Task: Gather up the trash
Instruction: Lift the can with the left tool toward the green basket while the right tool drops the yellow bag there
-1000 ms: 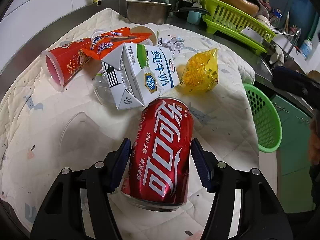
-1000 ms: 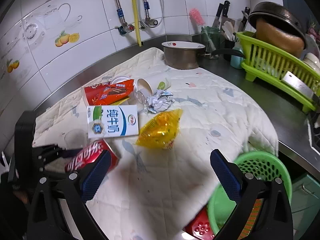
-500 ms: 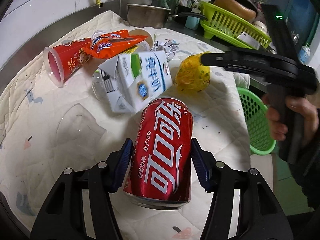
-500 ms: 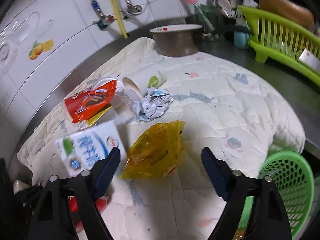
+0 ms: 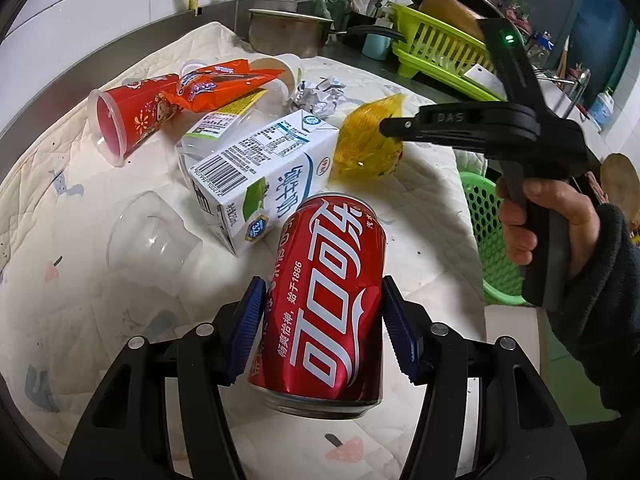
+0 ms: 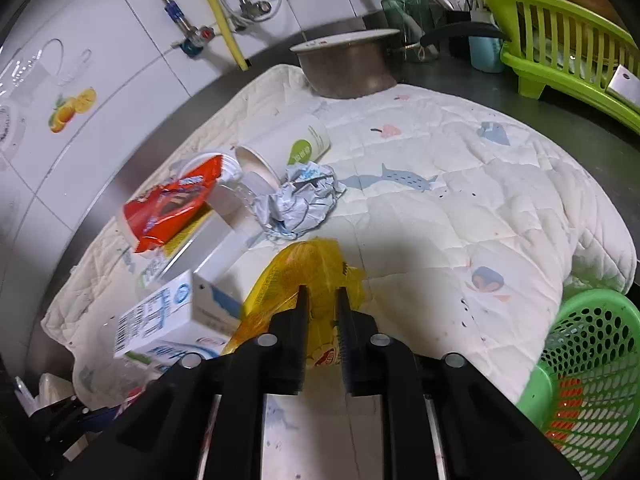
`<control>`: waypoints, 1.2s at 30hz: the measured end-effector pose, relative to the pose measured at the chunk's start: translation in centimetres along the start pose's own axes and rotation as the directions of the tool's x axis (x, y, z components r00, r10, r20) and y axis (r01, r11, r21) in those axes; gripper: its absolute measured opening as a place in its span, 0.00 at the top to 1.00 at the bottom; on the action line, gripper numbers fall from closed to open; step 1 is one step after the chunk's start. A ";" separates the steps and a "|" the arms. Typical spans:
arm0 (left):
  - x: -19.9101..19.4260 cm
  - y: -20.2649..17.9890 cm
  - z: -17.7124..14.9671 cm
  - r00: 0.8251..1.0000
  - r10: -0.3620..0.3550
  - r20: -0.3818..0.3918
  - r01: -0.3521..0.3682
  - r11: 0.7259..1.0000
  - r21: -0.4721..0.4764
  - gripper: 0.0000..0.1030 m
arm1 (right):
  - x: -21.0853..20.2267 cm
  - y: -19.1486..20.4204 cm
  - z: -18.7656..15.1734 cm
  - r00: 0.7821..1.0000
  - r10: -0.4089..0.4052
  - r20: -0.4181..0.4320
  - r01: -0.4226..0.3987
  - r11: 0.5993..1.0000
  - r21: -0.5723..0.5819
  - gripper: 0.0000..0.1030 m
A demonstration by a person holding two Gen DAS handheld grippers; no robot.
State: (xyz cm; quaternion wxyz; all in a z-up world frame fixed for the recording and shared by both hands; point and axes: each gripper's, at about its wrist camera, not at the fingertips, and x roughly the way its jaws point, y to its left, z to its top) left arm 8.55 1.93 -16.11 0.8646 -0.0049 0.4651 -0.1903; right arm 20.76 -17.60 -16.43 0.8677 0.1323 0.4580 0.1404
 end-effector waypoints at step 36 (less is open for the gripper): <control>2.4 -17.0 5.0 0.981 -0.190 -0.039 0.193 0.942 0.276 0.44 | -14.0 -17.3 -14.1 0.906 -0.422 -0.023 0.419 0.890 0.178 0.55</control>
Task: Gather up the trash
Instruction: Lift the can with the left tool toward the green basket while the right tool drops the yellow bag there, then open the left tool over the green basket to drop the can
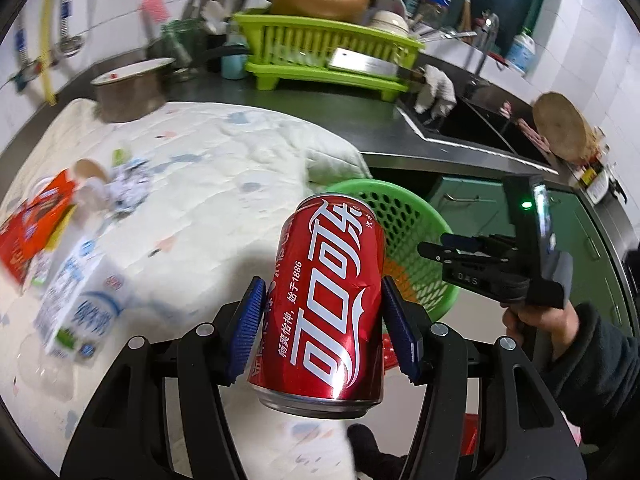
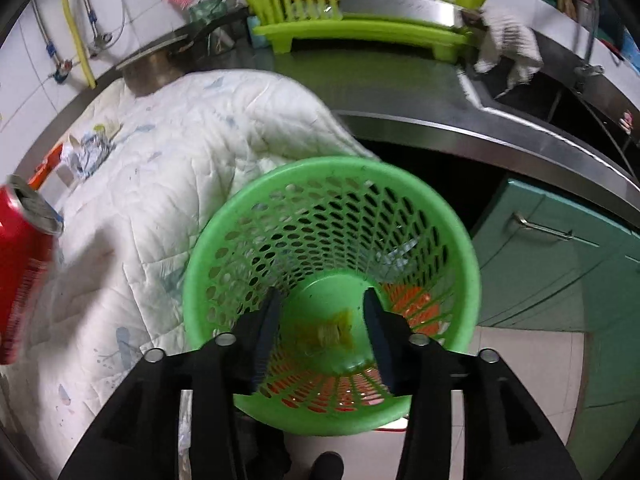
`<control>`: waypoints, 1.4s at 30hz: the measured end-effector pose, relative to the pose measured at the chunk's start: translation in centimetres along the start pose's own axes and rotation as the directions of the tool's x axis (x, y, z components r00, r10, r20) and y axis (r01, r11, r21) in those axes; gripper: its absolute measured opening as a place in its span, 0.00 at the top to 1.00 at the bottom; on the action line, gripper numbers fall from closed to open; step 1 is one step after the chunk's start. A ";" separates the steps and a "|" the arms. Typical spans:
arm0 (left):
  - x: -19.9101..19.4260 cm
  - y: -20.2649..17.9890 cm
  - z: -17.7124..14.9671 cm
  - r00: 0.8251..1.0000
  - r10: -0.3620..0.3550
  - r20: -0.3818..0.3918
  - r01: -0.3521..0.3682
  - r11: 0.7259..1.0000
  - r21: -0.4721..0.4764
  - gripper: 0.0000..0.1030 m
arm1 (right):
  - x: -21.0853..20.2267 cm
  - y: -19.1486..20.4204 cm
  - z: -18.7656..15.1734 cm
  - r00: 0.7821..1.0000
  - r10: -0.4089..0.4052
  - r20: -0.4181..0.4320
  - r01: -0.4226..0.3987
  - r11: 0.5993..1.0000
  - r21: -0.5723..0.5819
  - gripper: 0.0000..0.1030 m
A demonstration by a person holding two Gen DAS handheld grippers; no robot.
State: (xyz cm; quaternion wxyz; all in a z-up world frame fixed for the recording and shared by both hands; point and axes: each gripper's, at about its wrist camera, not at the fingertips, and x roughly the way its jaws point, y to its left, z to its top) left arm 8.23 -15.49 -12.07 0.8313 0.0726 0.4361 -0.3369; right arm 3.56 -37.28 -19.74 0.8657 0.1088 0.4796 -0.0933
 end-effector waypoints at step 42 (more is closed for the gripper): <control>20.9 -6.0 3.1 0.916 0.095 -0.390 -0.053 0.992 0.117 0.43 | -10.2 -8.1 -6.8 0.989 -0.095 0.116 0.070 0.977 0.202 0.39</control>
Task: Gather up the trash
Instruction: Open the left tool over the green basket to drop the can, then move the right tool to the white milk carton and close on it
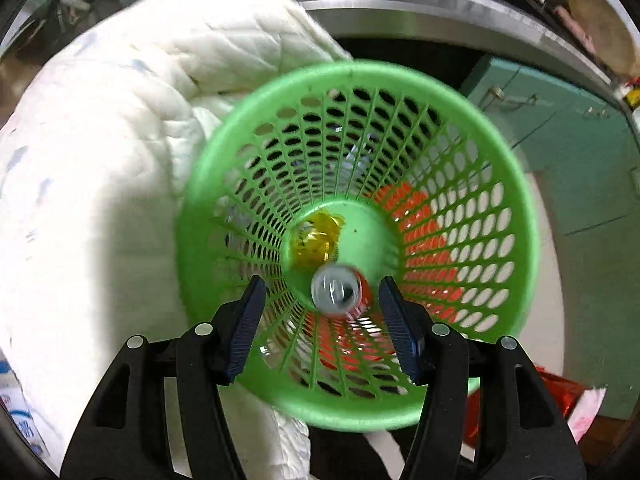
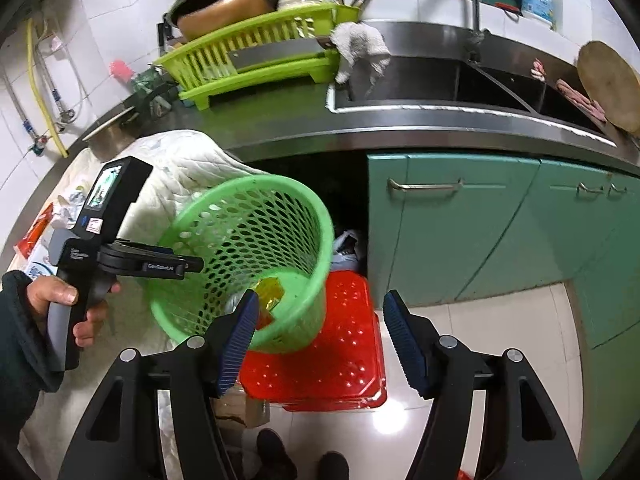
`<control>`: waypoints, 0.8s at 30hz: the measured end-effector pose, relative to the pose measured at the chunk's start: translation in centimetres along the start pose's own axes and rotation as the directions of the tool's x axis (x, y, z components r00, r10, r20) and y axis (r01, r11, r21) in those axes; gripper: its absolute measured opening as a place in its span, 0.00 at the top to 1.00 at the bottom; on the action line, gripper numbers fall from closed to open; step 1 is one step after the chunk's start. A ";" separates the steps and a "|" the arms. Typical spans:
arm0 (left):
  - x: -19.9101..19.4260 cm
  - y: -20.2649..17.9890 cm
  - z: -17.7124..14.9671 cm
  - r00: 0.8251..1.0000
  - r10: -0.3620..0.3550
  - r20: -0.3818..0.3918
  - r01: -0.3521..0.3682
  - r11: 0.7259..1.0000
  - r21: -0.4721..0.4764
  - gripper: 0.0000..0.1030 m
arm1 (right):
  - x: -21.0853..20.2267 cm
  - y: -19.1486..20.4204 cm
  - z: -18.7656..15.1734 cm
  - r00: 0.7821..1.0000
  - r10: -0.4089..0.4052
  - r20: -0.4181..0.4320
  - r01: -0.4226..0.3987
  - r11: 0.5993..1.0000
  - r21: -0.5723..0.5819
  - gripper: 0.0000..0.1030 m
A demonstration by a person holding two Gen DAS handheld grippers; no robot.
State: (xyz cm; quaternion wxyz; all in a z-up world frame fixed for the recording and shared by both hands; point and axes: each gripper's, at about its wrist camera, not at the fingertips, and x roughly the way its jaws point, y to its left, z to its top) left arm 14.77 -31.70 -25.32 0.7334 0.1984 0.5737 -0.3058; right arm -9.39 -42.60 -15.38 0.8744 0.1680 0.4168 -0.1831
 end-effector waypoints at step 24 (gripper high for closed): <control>-22.2 13.5 -14.8 0.904 0.161 0.397 -0.001 0.927 -0.376 0.37 | -3.2 18.4 5.1 0.946 0.317 0.061 -0.275 0.891 -0.361 0.30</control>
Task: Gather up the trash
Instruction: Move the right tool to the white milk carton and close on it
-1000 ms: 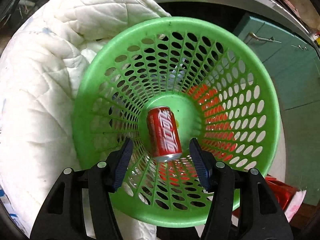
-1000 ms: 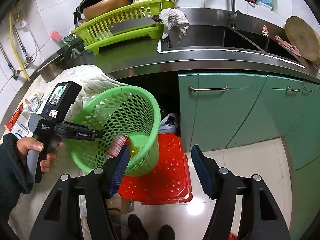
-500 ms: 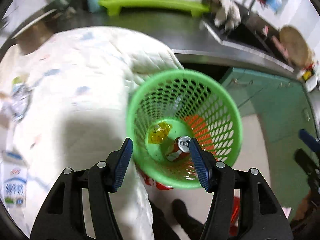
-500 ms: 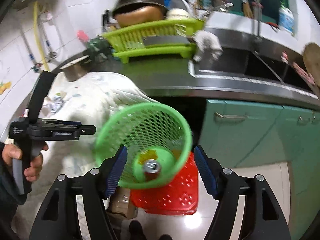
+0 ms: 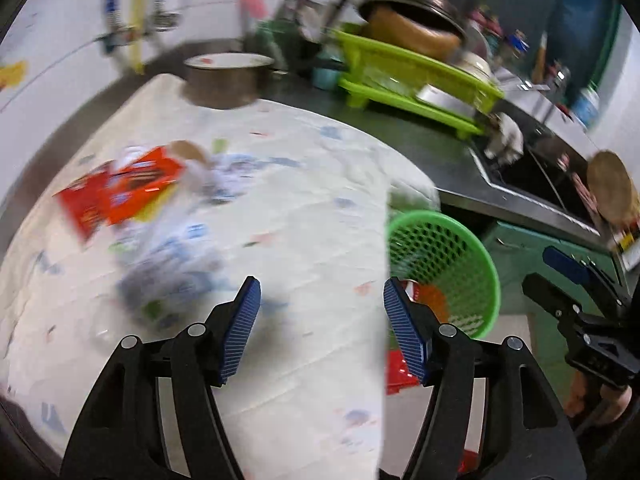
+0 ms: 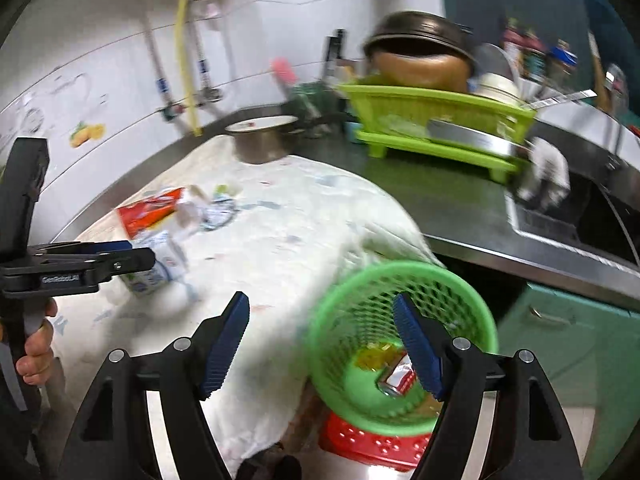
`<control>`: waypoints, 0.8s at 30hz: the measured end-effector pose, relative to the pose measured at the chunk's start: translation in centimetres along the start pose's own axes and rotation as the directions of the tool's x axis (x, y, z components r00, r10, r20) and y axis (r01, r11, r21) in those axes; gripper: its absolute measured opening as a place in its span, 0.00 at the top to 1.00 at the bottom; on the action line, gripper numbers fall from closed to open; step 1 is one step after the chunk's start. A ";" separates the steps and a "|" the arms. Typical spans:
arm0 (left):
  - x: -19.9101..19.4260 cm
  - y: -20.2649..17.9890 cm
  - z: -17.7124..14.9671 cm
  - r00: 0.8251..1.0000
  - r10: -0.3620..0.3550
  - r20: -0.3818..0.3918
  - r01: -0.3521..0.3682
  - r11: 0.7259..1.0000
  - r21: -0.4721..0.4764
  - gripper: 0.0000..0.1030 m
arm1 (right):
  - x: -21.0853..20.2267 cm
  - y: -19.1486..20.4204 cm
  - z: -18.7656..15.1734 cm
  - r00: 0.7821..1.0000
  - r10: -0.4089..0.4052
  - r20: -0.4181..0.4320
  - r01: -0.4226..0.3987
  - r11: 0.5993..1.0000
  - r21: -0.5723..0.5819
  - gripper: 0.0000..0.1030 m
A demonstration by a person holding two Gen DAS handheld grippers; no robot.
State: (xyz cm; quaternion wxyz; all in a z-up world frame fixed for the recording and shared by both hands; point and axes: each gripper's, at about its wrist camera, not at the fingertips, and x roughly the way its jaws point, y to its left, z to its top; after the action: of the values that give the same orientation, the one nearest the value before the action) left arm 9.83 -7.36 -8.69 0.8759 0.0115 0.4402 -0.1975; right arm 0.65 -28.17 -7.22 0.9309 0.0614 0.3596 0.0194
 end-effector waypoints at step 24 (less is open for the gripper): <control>-6.0 14.1 -6.7 0.975 0.219 0.033 -0.201 0.937 -0.284 0.36 | 10.0 14.6 3.4 0.936 0.305 -0.176 -0.347 0.880 -0.323 0.26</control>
State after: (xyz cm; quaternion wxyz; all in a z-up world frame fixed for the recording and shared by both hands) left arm 6.52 8.96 -10.33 0.8985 -0.0714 0.4315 -0.0390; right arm 10.47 -13.20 -9.53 0.8870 -0.0463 0.3900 0.2429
